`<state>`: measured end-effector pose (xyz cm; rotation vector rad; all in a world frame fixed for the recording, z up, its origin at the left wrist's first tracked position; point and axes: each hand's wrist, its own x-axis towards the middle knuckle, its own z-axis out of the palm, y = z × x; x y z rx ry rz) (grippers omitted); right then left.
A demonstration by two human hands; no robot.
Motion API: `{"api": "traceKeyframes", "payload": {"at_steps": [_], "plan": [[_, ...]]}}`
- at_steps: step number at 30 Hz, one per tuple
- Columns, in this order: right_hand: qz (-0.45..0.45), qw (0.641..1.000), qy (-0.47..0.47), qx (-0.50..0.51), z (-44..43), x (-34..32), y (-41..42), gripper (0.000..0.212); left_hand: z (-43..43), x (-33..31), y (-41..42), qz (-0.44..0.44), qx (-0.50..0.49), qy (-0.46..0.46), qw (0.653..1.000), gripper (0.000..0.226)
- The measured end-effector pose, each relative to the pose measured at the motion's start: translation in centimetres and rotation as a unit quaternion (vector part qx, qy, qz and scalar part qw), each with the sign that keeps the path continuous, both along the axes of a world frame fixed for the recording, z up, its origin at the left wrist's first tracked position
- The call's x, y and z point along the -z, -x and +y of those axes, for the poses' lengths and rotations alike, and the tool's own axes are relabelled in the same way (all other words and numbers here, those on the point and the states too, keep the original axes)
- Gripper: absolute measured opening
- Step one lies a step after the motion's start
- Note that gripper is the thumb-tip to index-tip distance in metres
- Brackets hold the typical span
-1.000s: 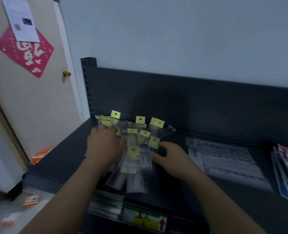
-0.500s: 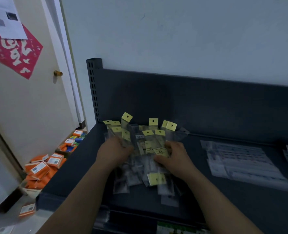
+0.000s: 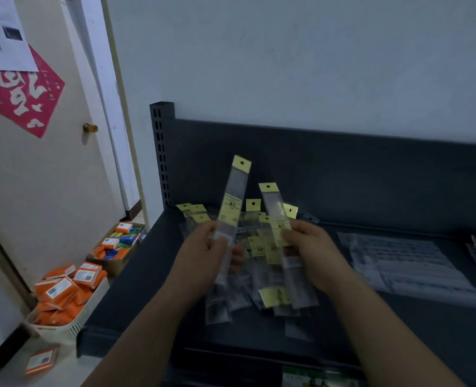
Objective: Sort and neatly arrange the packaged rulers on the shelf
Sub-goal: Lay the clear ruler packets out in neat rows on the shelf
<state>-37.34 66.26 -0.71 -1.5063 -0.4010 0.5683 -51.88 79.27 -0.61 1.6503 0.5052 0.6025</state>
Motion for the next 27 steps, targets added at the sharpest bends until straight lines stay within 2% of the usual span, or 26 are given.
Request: {"api": "traceKeyframes", "payload": {"at_steps": [3, 6, 9, 11, 15, 18, 22, 23, 25, 27], "plan": [[0.102, 0.992, -0.060, -0.038, 1.3, -0.6, 0.7, 0.017, -1.0, 0.2, -0.2, 0.036, 0.023, -0.021, 0.999, 0.017], [0.113, 0.992, -0.032, -0.050, 2.2, -0.2, 1.3, 0.013, -1.0, 0.8, -0.2, 0.079, 0.035, -0.114, 0.990, 0.019], [-0.027, 0.995, 0.087, -0.031, 2.7, 0.4, 1.5, 0.010, -0.6, 0.6, 0.4, 0.069, 0.017, -0.116, 0.991, 0.018], [-0.132, 0.976, 0.174, -0.001, 2.8, 0.7, 1.2, 0.014, 0.7, 0.8, 1.0, 0.067, -0.026, -0.105, 0.992, 0.020], [-0.296, 0.893, 0.339, 0.015, 2.9, 1.0, 1.1, 0.043, 3.9, 1.7, 2.6, 0.134, -0.118, -0.187, 0.966, 0.013], [-0.388, 0.854, 0.346, -0.004, 3.9, 1.1, 1.6, 0.053, 4.8, 2.4, 3.4, 0.200, -0.146, -0.227, 0.942, 0.012], [-0.454, 0.780, 0.410, -0.132, 6.2, 1.2, 2.4, 0.052, 4.8, 2.8, 4.1, 0.276, -0.143, -0.302, 0.901, 0.019], [-0.443, 0.782, 0.412, -0.148, 6.5, 1.1, 2.6, 0.048, 4.8, 2.9, 4.3, 0.282, -0.143, -0.314, 0.895, 0.020], [-0.401, 0.824, 0.366, -0.163, 6.5, 1.1, 2.7, 0.034, 4.7, 2.9, 4.5, 0.284, -0.146, -0.330, 0.888, 0.020], [-0.380, 0.853, 0.321, -0.159, 6.2, 1.0, 2.5, 0.040, 4.8, 2.9, 4.7, 0.281, -0.144, -0.334, 0.888, 0.021]]}}
